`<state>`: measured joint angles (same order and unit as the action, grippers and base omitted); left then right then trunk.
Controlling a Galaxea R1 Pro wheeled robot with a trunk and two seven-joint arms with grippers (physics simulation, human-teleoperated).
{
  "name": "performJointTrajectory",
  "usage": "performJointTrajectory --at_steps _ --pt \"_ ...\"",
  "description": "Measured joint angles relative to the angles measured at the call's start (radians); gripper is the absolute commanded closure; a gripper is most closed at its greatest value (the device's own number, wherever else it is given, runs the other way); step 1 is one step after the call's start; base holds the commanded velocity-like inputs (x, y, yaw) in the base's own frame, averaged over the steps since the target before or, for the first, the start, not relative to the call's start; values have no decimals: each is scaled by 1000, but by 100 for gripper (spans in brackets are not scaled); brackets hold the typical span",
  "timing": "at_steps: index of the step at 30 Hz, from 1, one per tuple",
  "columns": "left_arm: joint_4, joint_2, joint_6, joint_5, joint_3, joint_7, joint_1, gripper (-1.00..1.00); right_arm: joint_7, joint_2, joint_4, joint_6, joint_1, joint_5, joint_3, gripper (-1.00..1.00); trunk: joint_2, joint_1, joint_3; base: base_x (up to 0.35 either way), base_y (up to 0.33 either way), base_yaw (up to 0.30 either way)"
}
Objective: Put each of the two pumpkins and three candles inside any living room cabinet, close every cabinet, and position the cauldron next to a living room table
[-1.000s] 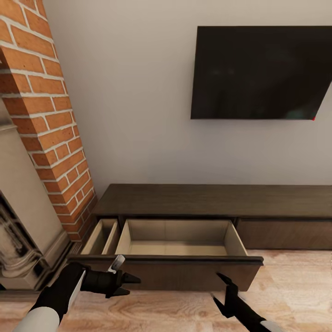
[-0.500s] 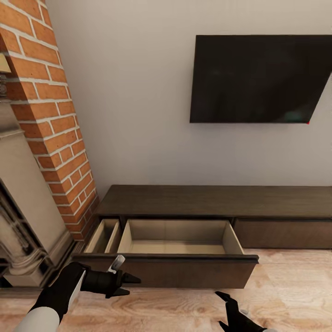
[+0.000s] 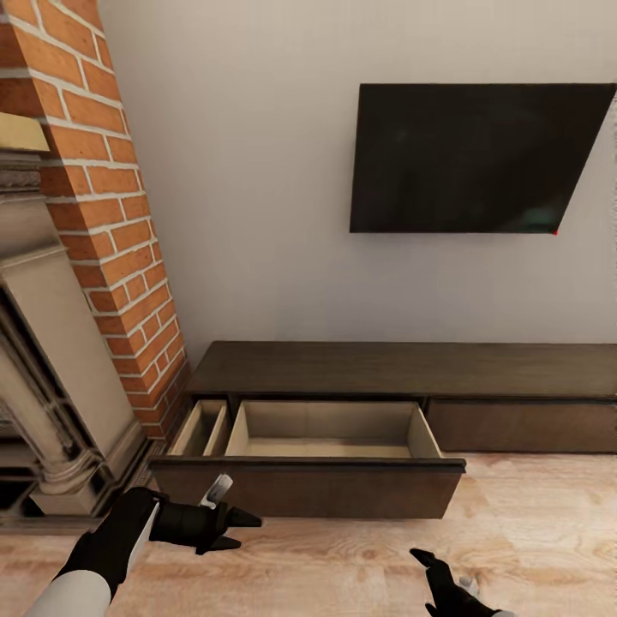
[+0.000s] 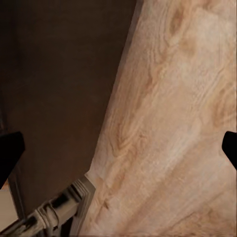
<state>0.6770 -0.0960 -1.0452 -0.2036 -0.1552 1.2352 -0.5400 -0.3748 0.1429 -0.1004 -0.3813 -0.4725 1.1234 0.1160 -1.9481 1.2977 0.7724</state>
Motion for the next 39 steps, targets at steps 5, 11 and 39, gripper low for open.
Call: performJointTrajectory --at_steps 5,11,39 --pt "1 3 1 -3 1 -1 0 -100 16 0 -3 16 0 -12 -19 -100 35 -19 -16 -329 0 0" --pt "1 7 3 -30 17 -2 0 -100 20 -1 -4 113 0 -15 -25 -100 77 -42 -34 -329 0 0" --pt "0 8 6 -36 15 -240 0 -100 225 -9 -10 163 0 -114 -27 -100 273 -150 -122 -63 0 206"
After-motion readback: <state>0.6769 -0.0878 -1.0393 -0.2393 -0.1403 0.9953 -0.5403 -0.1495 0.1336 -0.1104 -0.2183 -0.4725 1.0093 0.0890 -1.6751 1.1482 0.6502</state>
